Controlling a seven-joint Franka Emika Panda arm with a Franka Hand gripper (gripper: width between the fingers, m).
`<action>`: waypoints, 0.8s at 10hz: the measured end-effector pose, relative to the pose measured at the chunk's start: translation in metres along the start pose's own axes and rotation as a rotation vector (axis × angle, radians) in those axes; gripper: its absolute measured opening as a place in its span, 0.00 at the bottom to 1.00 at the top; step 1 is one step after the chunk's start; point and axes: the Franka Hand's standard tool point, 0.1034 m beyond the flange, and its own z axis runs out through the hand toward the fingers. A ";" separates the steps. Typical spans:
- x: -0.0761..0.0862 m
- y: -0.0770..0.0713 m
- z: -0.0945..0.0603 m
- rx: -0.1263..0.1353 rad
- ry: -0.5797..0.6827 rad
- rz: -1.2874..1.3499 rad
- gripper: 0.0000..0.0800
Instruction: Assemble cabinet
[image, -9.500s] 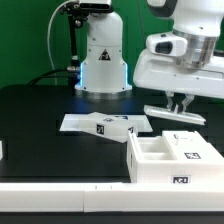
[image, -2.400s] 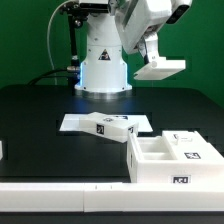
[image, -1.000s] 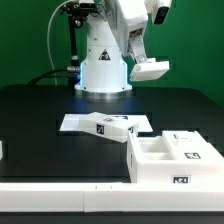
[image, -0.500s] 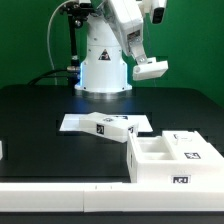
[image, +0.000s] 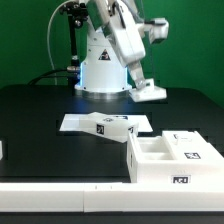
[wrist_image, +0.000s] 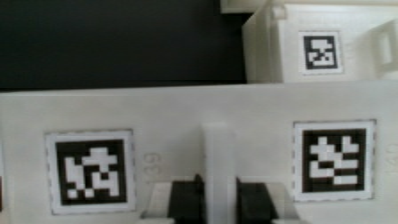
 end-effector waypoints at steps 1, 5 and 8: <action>-0.001 -0.003 -0.003 0.016 0.002 -0.003 0.08; 0.017 -0.006 0.008 0.106 -0.035 0.032 0.08; 0.021 -0.001 0.011 0.084 -0.029 0.033 0.08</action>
Offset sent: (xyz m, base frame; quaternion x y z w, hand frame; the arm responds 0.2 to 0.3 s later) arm 0.0223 0.0002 -0.0191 0.0989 -0.0562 0.0352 0.9929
